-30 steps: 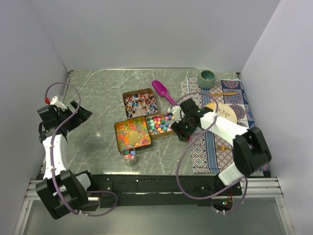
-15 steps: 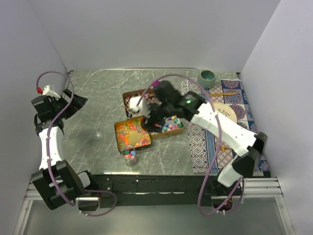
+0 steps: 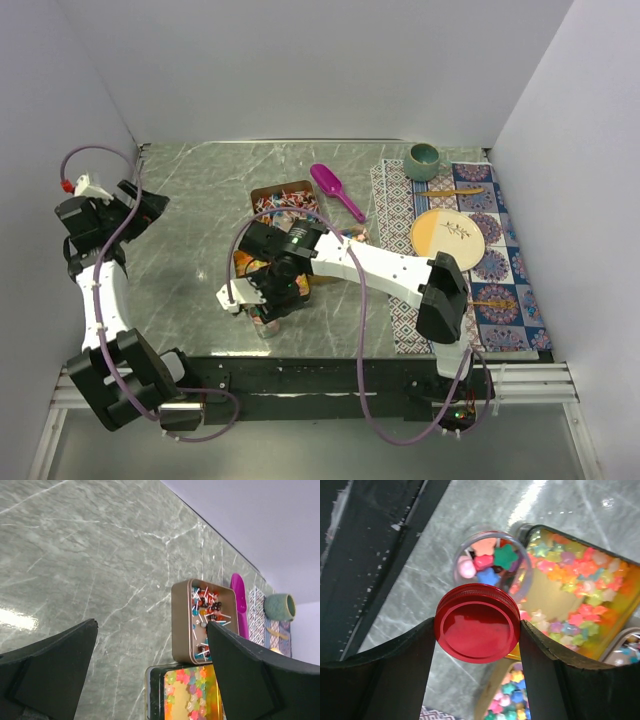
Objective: Pack the candies
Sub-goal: Close the bottle lid on the packing bottle.
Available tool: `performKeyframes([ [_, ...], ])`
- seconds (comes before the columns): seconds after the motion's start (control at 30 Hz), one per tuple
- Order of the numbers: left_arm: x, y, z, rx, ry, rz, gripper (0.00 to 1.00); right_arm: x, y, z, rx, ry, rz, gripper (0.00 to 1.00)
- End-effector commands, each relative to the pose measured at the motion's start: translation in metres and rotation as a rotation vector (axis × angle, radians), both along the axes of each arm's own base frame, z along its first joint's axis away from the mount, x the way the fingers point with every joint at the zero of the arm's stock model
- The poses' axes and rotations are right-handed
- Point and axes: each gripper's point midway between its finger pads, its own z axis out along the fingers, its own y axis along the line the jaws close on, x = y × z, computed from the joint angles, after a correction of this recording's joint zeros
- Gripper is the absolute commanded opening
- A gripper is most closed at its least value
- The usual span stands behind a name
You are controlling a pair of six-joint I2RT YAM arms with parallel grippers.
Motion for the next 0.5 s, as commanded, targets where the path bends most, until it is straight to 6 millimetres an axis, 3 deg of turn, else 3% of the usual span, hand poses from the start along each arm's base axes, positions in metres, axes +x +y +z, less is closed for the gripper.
performKeyframes([
  [0.0, 0.003, 0.010, 0.025, 0.020, -0.058, 0.022, 0.97, -0.001, 0.017, 0.016, 0.053, -0.049, 0.060, 0.59],
  [0.47, -0.005, 0.003, 0.025, 0.002, -0.070, 0.009, 0.97, -0.003, 0.033, 0.000, 0.008, -0.055, 0.095, 0.60],
])
